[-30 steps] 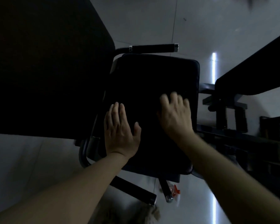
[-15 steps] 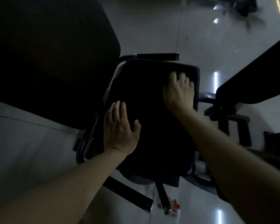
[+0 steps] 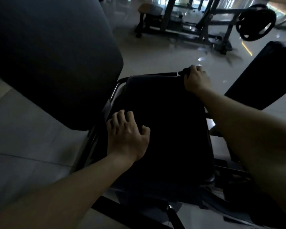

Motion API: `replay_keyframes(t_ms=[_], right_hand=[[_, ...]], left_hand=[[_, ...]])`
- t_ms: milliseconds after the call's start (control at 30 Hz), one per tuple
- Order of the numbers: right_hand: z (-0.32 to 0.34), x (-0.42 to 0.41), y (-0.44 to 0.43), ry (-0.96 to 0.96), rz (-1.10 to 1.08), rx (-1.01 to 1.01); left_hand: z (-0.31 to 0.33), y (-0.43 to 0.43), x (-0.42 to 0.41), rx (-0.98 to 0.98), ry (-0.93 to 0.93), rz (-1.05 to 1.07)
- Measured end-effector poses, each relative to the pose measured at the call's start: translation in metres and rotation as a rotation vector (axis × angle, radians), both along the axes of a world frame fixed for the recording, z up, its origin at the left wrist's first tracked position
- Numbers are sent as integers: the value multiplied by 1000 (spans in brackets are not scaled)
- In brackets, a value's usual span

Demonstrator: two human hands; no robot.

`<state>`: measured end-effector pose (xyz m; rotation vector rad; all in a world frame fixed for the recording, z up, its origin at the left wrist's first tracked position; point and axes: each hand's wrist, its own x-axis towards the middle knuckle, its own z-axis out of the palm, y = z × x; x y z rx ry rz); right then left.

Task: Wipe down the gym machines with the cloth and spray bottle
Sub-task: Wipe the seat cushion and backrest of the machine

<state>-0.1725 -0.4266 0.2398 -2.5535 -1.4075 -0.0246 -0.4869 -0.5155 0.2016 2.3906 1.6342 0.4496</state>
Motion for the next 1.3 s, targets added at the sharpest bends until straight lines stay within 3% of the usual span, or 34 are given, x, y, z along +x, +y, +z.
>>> replay_keyframes(t_ms=[200, 533, 633, 867, 1000, 1133, 1300], right_hand=[[-7, -18, -32, 26, 122, -6], [-8, -136, -241, -86, 438, 7], [-3, -125, -226, -152, 437, -29], [4, -46, -55, -61, 186, -158], [5, -44, -7, -37, 122, -189], [5, -88, -49, -88, 284, -148], [-1, -138, -168, -68, 566, -154]], left_hand=[[-5, 0, 0, 24, 27, -6], [7, -9, -2, -42, -21, -26], [4, -7, -2, -51, -42, -39], [-5, 1, 0, 5, -78, -22], [-9, 5, 3, 23, -66, -2], [-7, 6, 1, -8, -88, -5], [-5, 2, 1, -41, -117, 8]])
